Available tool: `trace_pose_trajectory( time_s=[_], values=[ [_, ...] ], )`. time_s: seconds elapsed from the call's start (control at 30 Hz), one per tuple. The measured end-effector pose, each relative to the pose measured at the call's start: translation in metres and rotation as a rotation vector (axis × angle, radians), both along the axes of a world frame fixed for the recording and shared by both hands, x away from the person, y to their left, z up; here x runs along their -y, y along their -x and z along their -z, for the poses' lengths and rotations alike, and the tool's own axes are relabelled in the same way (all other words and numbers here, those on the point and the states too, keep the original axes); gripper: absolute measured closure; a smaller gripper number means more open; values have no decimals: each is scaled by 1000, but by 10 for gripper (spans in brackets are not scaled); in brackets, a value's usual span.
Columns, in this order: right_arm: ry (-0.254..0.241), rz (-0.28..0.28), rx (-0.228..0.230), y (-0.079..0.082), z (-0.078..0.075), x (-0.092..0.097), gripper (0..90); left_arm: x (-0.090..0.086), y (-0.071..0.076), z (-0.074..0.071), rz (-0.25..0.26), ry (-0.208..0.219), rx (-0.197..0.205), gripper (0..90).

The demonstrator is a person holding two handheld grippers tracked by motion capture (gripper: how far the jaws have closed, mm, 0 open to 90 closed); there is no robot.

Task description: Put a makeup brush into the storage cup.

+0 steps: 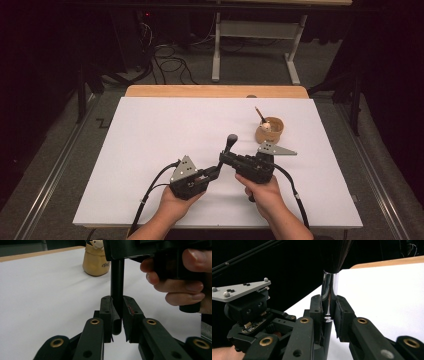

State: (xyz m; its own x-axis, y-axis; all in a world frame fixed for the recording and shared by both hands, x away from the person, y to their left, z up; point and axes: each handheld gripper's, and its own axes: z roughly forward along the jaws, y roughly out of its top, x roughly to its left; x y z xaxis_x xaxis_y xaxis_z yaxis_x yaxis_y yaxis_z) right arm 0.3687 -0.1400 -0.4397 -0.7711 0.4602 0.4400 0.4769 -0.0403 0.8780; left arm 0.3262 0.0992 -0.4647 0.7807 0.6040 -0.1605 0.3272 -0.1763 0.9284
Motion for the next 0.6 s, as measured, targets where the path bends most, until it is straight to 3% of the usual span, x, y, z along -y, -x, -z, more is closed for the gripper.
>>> trace_pose_trajectory(
  time_s=[0.1,0.3,0.6],
  values=[
    [1,2,3,0,0,0,795,0,0,0,3,1,-2,757],
    [5,23,22,1,-2,2,795,-2,-2,0,-15,-5,-3,549],
    [5,33,35,2,-4,5,795,-13,-4,-5,-52,-3,-10,451]
  ],
)
